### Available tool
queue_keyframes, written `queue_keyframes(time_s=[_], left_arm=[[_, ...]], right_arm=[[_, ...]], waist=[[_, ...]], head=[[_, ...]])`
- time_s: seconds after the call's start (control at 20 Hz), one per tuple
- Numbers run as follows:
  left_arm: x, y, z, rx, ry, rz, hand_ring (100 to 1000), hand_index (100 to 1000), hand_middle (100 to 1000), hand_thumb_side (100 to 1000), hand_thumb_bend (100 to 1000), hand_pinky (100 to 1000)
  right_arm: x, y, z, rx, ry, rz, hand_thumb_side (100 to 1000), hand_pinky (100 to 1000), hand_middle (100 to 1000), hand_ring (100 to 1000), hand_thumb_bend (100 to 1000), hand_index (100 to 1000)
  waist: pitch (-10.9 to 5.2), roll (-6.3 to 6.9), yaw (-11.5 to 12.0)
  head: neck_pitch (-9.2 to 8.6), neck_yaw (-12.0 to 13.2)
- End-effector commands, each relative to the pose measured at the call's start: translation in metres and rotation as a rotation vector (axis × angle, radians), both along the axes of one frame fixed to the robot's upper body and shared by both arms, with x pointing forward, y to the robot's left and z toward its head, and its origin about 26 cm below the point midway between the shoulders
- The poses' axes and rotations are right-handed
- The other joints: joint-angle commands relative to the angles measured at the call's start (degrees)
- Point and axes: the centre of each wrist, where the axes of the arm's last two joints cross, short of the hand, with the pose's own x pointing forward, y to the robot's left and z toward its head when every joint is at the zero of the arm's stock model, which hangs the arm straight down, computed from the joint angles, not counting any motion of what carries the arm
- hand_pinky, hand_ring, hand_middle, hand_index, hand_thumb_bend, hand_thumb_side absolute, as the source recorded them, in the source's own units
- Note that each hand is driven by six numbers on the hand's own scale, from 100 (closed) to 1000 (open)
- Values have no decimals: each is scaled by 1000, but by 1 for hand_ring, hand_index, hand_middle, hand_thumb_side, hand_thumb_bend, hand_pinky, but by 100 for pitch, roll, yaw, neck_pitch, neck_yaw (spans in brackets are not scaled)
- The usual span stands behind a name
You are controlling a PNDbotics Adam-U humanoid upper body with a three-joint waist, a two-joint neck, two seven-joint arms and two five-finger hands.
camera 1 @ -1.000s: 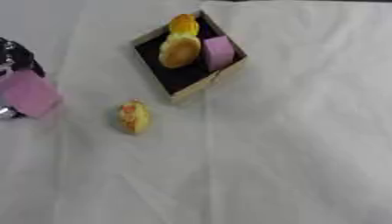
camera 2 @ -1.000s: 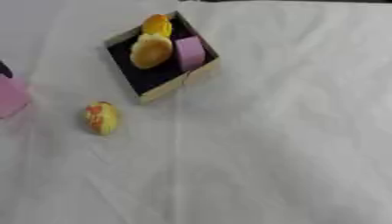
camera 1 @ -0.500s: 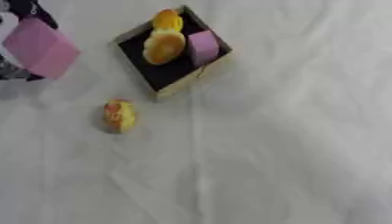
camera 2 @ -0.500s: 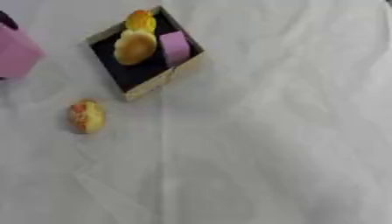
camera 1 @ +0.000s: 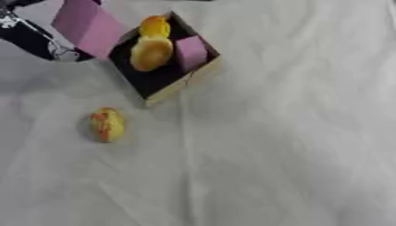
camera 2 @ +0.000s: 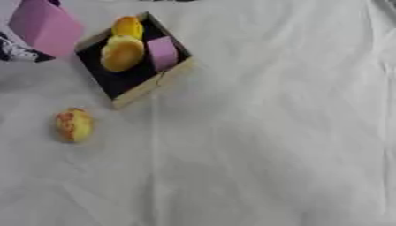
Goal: Pick up objects on the table and place them in the box.
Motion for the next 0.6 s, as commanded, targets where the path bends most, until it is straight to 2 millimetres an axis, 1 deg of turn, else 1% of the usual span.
queue_keyframes(time_s=[0.05, 0.3, 0.35, 0.4, 0.6], left_arm=[[6, -1, 7, 1, -34, 20, 507, 542, 449, 165, 100, 582], [18, -7, 0, -8, -48, 31, 512, 545, 454, 163, 100, 588], [20, -7, -2, -8, -50, 34, 515, 549, 458, 132, 100, 591], [22, -8, -3, -8, -54, 37, 515, 549, 458, 160, 100, 592], [27, -9, -11, 0, -46, 36, 514, 548, 459, 174, 100, 591]], right_arm=[[-5, 1, 11, -23, -33, 10, 457, 1000, 692, 988, 100, 798], [-5, 4, 13, -24, -34, 20, 457, 1000, 690, 988, 100, 798], [-4, 4, 13, -24, -33, 21, 448, 1000, 689, 989, 100, 797], [-4, 5, 13, -24, -33, 21, 456, 1000, 689, 989, 100, 797], [-4, 5, 13, -22, -31, 22, 455, 1000, 688, 989, 100, 797]], waist=[[-53, 85, -43], [14, 110, -142], [29, 118, -160], [40, 125, -175], [76, 147, -218]], head=[[-125, 43], [-201, 97], [-211, 109], [-221, 117], [-255, 133]])
